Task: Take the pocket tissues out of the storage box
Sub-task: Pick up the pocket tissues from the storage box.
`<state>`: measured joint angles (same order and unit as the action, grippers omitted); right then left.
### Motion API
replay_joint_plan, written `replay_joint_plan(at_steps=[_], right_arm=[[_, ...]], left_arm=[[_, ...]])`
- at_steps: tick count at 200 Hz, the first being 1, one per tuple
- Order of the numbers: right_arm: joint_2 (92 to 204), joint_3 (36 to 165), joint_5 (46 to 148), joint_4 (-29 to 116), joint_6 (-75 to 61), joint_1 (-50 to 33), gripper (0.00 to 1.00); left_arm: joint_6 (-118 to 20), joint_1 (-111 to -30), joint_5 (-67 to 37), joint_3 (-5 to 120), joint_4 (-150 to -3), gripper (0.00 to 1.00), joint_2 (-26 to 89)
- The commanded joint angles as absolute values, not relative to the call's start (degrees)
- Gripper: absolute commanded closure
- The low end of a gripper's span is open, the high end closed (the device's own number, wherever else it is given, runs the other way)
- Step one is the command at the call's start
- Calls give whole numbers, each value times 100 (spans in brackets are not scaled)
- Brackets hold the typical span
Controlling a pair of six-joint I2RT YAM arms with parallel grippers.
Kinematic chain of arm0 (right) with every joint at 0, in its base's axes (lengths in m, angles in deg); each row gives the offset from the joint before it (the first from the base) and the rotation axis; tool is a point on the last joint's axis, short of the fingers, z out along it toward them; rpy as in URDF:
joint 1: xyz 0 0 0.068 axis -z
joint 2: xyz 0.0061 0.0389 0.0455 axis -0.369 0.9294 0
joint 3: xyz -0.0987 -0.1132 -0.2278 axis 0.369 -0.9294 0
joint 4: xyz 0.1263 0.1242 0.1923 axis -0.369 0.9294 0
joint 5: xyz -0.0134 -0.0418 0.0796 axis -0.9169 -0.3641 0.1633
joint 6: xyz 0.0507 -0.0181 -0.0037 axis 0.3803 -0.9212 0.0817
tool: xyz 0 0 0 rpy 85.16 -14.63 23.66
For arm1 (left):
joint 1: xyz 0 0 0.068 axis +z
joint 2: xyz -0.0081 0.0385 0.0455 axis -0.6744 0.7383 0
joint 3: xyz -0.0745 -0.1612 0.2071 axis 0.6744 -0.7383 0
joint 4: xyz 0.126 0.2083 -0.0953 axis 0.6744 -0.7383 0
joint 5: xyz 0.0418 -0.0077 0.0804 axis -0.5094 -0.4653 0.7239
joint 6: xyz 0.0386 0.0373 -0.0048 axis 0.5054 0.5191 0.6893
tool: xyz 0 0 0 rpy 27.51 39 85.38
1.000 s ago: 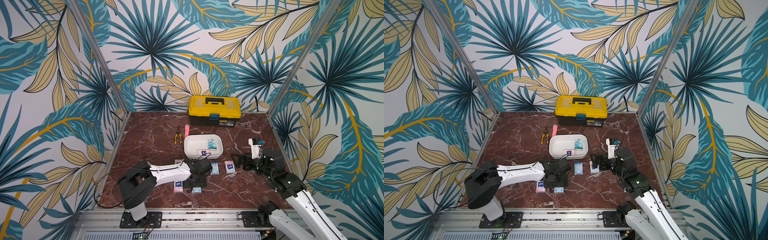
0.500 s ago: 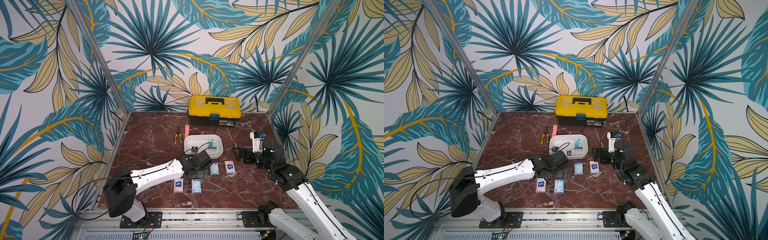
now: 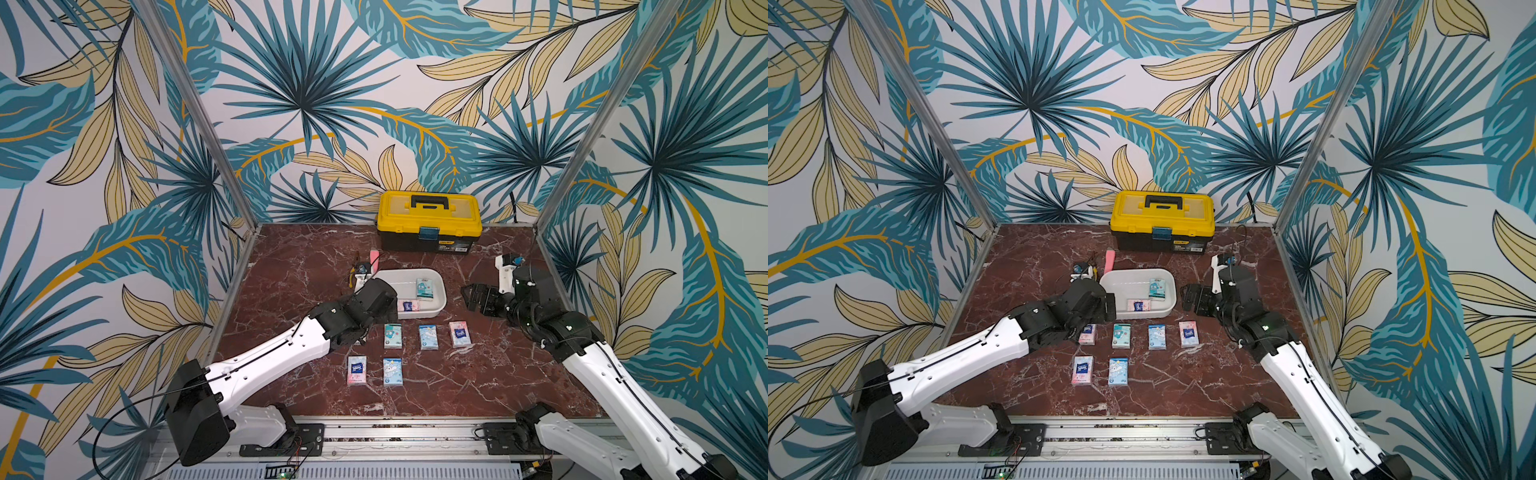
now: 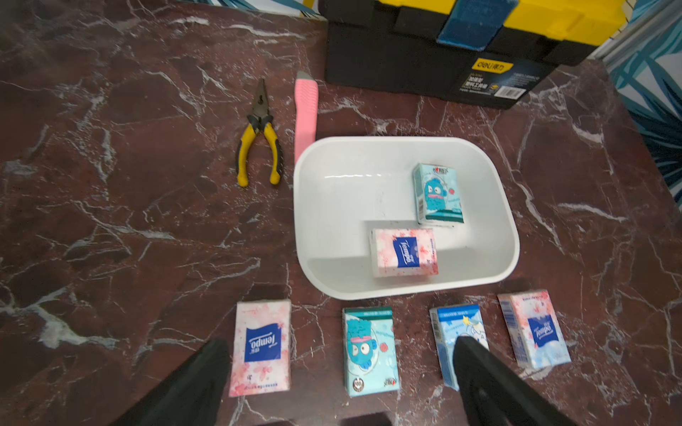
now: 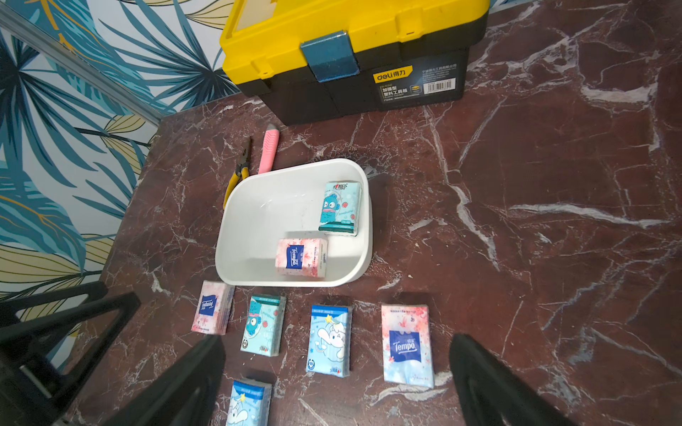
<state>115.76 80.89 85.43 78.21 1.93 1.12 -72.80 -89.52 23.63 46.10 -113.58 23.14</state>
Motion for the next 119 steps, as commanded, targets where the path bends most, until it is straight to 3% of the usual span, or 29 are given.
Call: replay_joint_plan(at_steps=[1,119], right_arm=[[11886,8302,8359,7965,449,49,1],[14204,9735,7771,7886,791,-442,1]], left_arm=[[-6681,-8611,2250,4374,-10892,0,2128],[-5525,-6938,604,3923,-9175,0,2251]])
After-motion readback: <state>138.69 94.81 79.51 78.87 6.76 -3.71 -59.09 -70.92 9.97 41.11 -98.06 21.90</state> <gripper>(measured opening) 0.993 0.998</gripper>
